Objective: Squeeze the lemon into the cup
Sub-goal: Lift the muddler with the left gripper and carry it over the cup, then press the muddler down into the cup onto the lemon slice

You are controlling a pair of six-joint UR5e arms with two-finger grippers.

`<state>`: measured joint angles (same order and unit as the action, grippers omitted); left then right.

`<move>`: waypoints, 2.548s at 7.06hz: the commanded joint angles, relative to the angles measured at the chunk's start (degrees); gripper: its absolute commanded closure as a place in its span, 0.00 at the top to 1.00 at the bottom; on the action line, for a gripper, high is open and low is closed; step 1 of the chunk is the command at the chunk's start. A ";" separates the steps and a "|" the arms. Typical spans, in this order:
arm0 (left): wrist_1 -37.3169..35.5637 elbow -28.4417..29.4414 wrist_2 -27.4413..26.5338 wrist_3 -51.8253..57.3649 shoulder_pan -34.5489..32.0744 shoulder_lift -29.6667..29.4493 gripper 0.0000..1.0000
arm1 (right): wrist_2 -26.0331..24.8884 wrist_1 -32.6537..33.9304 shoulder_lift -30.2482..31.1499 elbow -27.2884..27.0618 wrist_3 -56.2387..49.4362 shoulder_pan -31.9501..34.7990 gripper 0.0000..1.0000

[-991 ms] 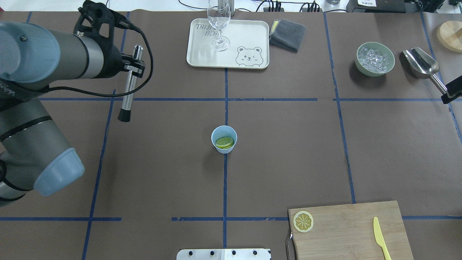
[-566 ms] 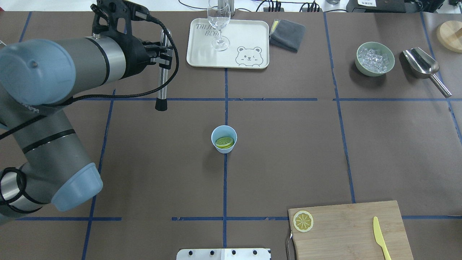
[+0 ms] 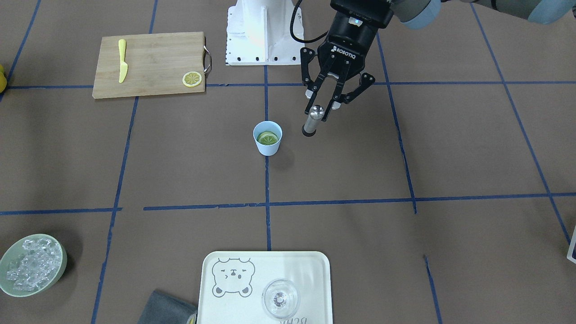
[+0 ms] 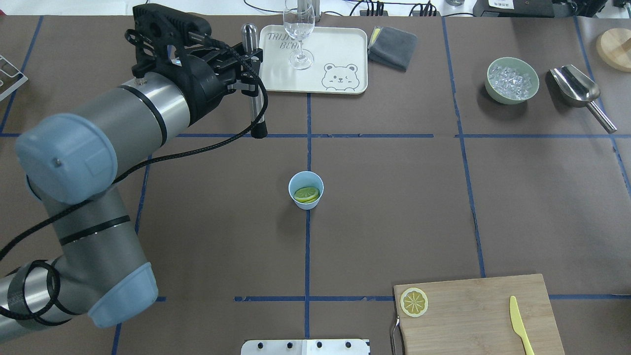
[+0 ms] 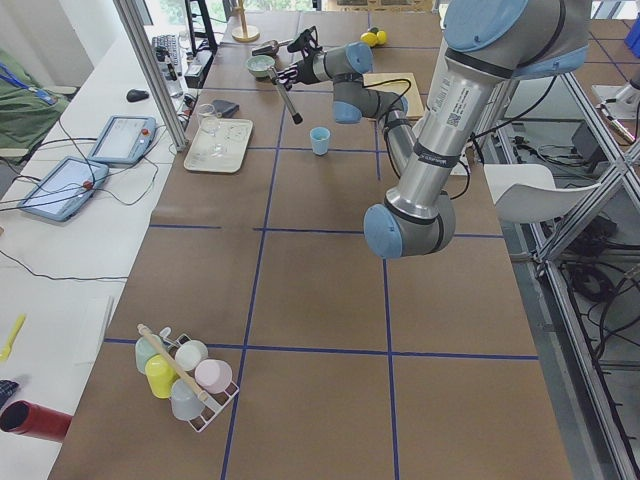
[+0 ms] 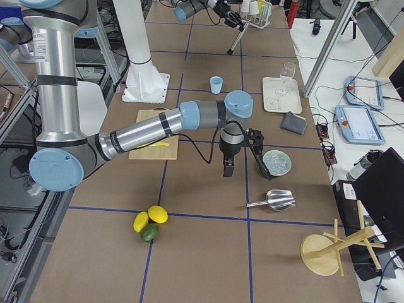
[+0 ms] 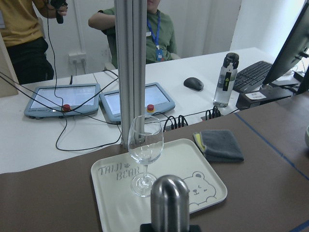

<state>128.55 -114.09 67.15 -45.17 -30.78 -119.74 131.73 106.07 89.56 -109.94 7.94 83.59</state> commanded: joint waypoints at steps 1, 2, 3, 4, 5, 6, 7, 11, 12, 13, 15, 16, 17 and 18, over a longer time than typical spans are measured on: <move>11.13 1.05 -6.66 0.17 4.83 0.38 0.00 | 1.51 -3.05 2.19 2.01 -1.00 2.71 1.00; 15.72 2.80 -9.90 0.52 7.64 0.29 0.00 | 2.47 -3.15 2.11 2.88 -1.87 4.46 1.00; 16.28 3.34 -13.59 0.95 9.49 0.64 0.00 | 4.40 -3.15 1.41 5.76 -4.49 7.00 1.00; 17.42 6.22 -16.41 0.96 10.82 0.56 0.00 | 5.55 -3.15 1.49 6.66 -8.43 7.64 1.00; 20.22 9.81 -18.79 1.13 12.48 0.56 0.00 | 5.56 -3.15 1.66 6.76 -8.56 7.64 1.00; 20.33 12.02 -18.99 1.74 12.67 0.03 0.00 | 5.56 -3.15 1.75 6.67 -8.38 7.64 1.00; 20.42 12.39 -18.99 1.84 12.94 -0.06 0.00 | 5.65 -3.15 1.67 6.67 -8.30 7.64 1.00; 20.77 14.42 -19.08 1.75 15.13 -0.76 0.00 | 5.56 -3.15 1.58 6.50 -8.29 7.64 1.00; 20.77 15.64 -18.99 1.75 15.22 -1.72 0.00 | 5.56 -3.15 1.58 6.32 -8.29 7.64 1.00; 20.86 17.22 -18.99 1.75 15.22 -2.34 0.00 | 5.56 -3.15 1.67 6.32 -8.29 7.64 1.00; 22.78 19.85 -18.99 1.75 15.31 -2.34 0.00 | 5.47 -3.15 1.49 6.32 -8.29 7.56 1.00; 23.66 21.35 -18.99 1.75 15.31 -2.34 0.00 | 5.47 -3.24 1.49 6.32 -8.29 7.56 1.00; 23.67 22.23 -18.99 1.75 16.09 -2.34 0.00 | 5.47 -3.24 1.49 6.23 -8.29 7.64 1.00; 23.67 22.94 -18.99 1.75 16.54 -2.34 0.00 | 5.47 -3.24 1.49 6.23 -8.29 7.56 1.00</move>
<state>152.07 -92.21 48.16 -43.42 -14.82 -122.08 137.20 102.84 91.06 -103.68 -0.35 91.18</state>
